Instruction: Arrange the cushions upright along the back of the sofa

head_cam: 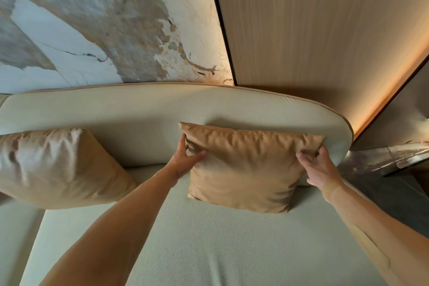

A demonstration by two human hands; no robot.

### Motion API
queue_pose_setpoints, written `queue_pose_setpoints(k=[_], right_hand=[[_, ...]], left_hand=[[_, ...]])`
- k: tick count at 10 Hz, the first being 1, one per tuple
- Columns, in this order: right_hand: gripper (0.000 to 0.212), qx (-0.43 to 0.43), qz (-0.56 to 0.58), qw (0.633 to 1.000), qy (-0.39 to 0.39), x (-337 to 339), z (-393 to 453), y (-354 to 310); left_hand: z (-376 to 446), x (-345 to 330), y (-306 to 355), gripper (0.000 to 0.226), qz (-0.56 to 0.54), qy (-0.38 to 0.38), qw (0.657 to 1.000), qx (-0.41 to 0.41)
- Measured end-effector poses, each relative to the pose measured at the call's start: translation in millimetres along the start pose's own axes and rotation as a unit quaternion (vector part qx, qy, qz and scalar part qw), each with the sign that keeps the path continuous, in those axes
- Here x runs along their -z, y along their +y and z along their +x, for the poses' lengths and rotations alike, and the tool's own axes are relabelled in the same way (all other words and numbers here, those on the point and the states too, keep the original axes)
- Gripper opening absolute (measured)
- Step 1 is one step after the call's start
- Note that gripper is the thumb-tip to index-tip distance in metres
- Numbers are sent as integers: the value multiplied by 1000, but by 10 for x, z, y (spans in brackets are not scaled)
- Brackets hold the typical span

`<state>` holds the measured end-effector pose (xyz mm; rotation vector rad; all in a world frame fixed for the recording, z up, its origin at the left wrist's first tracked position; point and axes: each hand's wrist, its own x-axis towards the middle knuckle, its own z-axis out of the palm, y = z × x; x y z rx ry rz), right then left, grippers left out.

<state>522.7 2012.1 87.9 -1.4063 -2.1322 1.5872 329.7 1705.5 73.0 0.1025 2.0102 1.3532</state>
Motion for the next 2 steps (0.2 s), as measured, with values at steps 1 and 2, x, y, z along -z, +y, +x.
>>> queue_pose_setpoints(k=[1, 2], right_hand=[[83, 28, -54, 998, 19, 54, -103, -149], [86, 104, -125, 986, 28, 103, -430, -410]], left_hand=[[-95, 94, 123, 101, 5, -2, 1000, -13], [-358, 294, 271, 95, 9, 19, 999, -33]])
